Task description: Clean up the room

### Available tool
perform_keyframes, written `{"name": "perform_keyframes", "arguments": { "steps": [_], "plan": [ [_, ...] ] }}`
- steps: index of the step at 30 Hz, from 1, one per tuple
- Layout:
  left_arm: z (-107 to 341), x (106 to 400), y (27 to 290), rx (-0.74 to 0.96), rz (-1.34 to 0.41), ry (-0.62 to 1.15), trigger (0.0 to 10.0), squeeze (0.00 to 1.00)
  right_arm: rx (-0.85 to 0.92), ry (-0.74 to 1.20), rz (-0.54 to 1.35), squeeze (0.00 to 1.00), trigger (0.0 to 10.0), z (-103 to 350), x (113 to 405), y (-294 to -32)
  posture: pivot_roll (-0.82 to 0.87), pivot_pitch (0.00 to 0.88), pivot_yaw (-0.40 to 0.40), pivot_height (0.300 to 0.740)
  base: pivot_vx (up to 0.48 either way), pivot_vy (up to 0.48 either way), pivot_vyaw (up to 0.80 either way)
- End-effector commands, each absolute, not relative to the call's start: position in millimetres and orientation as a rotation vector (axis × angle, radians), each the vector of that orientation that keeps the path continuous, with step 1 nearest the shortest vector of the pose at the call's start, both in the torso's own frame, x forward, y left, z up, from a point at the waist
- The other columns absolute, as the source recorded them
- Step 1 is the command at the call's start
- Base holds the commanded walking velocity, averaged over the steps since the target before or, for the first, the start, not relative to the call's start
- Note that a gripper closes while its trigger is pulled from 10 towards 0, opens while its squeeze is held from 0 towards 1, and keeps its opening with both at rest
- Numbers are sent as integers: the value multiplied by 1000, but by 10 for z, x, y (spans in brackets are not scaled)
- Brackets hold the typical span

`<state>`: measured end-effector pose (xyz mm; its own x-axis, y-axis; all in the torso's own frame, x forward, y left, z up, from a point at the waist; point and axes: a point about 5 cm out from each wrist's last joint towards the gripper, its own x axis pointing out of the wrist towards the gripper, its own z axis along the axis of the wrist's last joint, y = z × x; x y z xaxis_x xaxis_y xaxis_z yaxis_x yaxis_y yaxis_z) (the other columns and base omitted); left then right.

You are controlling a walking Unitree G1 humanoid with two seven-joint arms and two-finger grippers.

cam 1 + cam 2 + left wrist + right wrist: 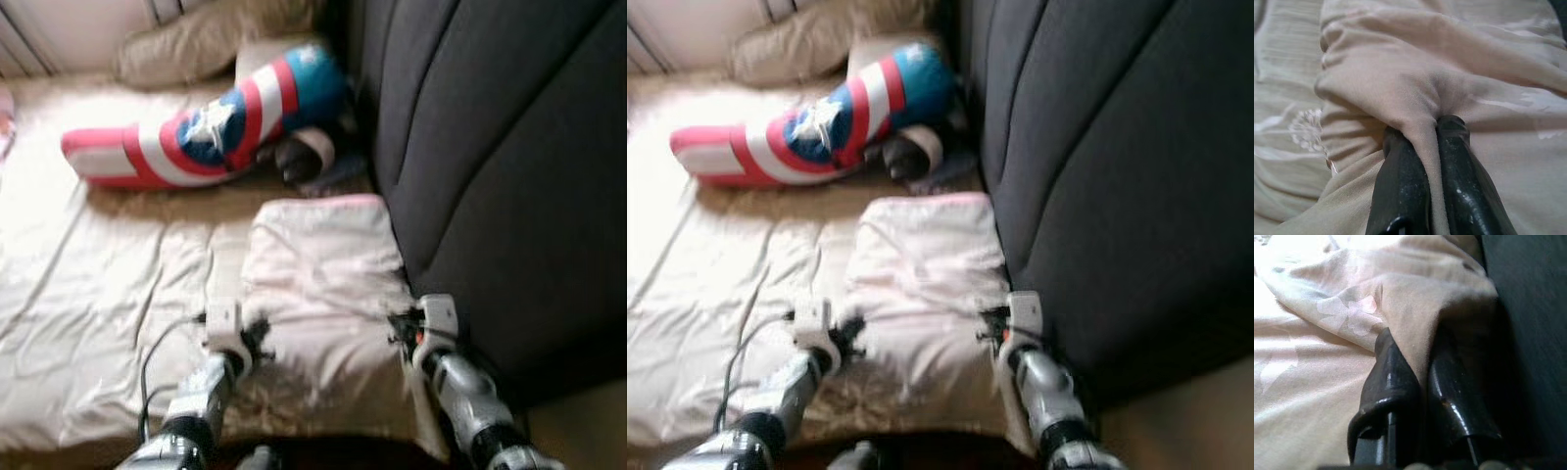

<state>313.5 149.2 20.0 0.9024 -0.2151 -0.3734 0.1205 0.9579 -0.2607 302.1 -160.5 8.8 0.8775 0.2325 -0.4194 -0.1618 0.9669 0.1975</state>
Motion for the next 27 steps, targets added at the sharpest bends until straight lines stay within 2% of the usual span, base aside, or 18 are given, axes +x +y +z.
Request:
{"name": "perform_keyframes", "arguments": {
  "steps": [1, 12, 27],
  "plan": [
    [352, 3257, 1465, -230, -195, 355, 10000, 0, 159, 397, 219, 0, 10000, 227, 3144, -1544, 18, 187, 12, 740, 0, 0, 0],
    [534, 3439, 1342, -212, -215, 344, 10000, 0, 132, 392, 209, 0, 10000, 350, 3289, -1487, 22, 213, 19, 740, 0, 0, 0],
    [644, 3540, 1290, -230, -218, 350, 10000, 0, 119, 365, 206, 0, 10000, 553, 3472, -1393, 25, 303, 18, 740, 0, 0, 0]
  ]
}}
